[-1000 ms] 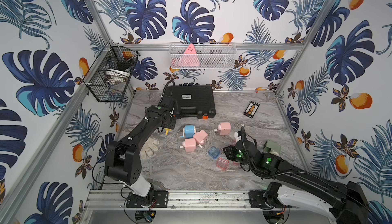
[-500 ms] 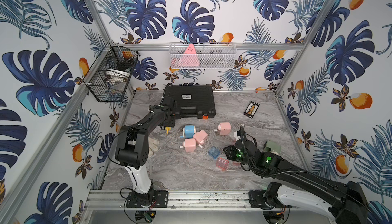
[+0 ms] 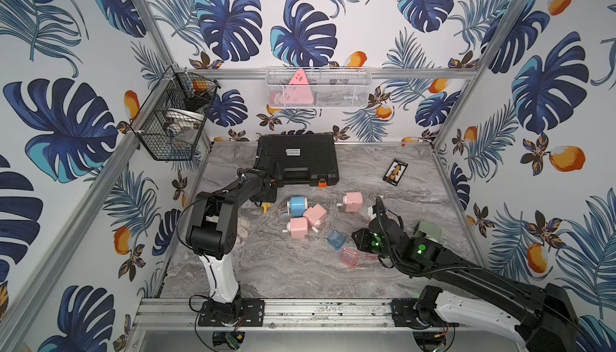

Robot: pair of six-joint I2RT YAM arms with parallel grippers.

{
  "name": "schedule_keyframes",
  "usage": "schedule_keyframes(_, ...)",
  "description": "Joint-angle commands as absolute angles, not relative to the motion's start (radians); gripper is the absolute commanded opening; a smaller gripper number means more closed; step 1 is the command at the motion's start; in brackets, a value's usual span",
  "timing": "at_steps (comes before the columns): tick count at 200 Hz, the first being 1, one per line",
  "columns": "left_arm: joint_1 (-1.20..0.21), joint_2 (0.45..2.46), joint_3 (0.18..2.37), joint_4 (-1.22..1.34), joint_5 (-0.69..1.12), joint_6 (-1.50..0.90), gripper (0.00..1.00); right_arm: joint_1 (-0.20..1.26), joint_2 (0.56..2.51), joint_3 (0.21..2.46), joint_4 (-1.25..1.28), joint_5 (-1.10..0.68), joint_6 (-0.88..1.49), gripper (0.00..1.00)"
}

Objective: Put the tray back into the pencil sharpener
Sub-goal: Place the pencil sharpener at the center of the board, then pick up the container from the center of the board.

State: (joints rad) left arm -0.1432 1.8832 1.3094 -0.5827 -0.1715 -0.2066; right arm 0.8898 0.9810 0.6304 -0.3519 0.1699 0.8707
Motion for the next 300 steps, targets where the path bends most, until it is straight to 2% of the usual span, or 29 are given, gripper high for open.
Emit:
schedule_keyframes(1, -0.138, 1.895, 1.308, -0.564, -0.169, -0.221, 0.39, 0.890, 0.987, 0.639, -0.360, 0.165, 0.870, 0.25)
schedule_keyframes(49, -0.138, 1.886, 1.302, -0.562, -0.179, -0.221, 0.77, 0.890, 0.981, 0.635, -0.360, 0.162, 0.877, 0.26)
schedule_keyframes(74, -0.138, 1.877, 1.301, -0.560, -0.183, -0.219, 0.87, 0.890, 0.989, 0.637, -0.358, 0.157, 0.874, 0.27)
schedule_keyframes(106, -0.138, 1.830, 1.291, -0.556, -0.197, -0.215, 0.88, 0.890, 0.994, 0.640, -0.363, 0.151, 0.872, 0.28)
schedule_keyframes(132, -0.138, 1.718, 1.259, -0.506, -0.191, -0.198, 0.87, 0.890, 1.008, 0.650, -0.392, 0.154, 0.862, 0.28)
schedule_keyframes(191, -0.138, 1.386, 1.076, -0.269, 0.003, -0.148, 0.80, 0.891, 1.123, 0.749, -0.557, 0.090, 0.725, 0.33)
schedule_keyframes(216, -0.139, 1.298, 1.013, -0.197, 0.085, -0.126, 0.77, 0.914, 1.189, 0.787, -0.591, 0.006, 0.643, 0.40)
schedule_keyframes(245, -0.139, 1.252, 0.967, -0.141, 0.106, -0.136, 0.76, 0.990, 1.298, 0.854, -0.666, 0.014, 0.547, 0.45)
schedule_keyframes(300, -0.139, 1.254, 0.969, -0.149, 0.118, -0.152, 0.75, 1.037, 1.420, 0.863, -0.655, 0.039, 0.563, 0.46)
